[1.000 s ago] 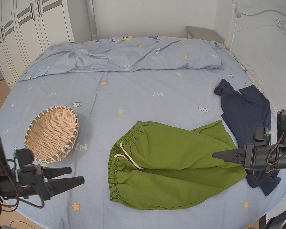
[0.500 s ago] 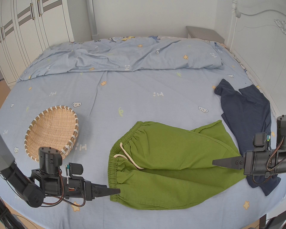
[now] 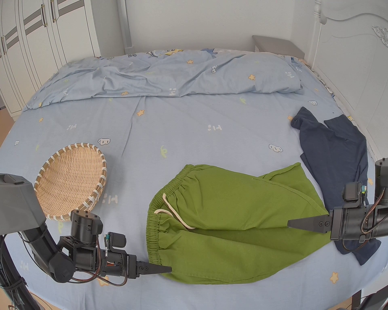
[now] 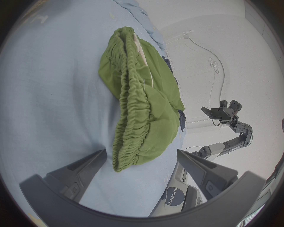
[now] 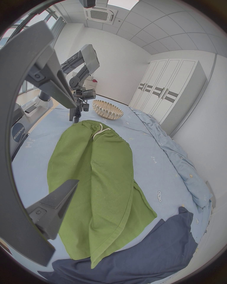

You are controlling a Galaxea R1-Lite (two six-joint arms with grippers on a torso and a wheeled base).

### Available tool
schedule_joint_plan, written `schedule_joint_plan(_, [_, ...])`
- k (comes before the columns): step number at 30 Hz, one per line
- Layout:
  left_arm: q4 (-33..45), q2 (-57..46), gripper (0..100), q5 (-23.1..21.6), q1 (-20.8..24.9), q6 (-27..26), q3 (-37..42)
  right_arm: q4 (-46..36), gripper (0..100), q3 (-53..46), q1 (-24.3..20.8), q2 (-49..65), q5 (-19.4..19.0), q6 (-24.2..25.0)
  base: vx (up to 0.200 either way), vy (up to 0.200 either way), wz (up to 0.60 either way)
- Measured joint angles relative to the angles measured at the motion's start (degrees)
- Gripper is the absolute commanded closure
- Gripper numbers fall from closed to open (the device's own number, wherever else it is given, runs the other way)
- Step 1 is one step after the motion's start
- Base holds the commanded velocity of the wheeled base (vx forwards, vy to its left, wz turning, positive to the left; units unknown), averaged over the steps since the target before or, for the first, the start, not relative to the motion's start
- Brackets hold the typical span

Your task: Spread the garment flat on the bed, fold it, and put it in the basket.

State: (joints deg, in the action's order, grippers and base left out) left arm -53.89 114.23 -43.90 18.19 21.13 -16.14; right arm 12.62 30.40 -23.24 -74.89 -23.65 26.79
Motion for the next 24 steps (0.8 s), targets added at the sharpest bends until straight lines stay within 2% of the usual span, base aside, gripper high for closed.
schedule_joint_plan(10, [-1.96, 1.46, 0, -0.05, 1.05, 1.07, -0.91, 0.02, 0, -0.01, -0.05, -0.05, -0.05, 0.0, 0.0, 0.0, 0.0])
schedule_joint_plan(11, [-2.97, 1.68, 100, -0.05, 1.16, 1.29, -0.85, 0.02, 0, -0.01, -0.05, -0.05, -0.05, 0.0, 0.0, 0.0, 0.0])
schedule_joint_plan(18, [-6.23, 2.89, 100, 0.2, 1.13, 2.44, 0.33, 0.07, 0, -0.04, 0.02, -0.06, -0.05, 0.0, 0.0, 0.0, 0.0])
schedule_joint_plan(24, [-6.42, 2.28, 100, 0.17, 0.77, 6.55, 1.23, 0.0, 0, -0.04, 0.09, -0.11, -0.05, 0.02, 0.0, 0.0, 0.0])
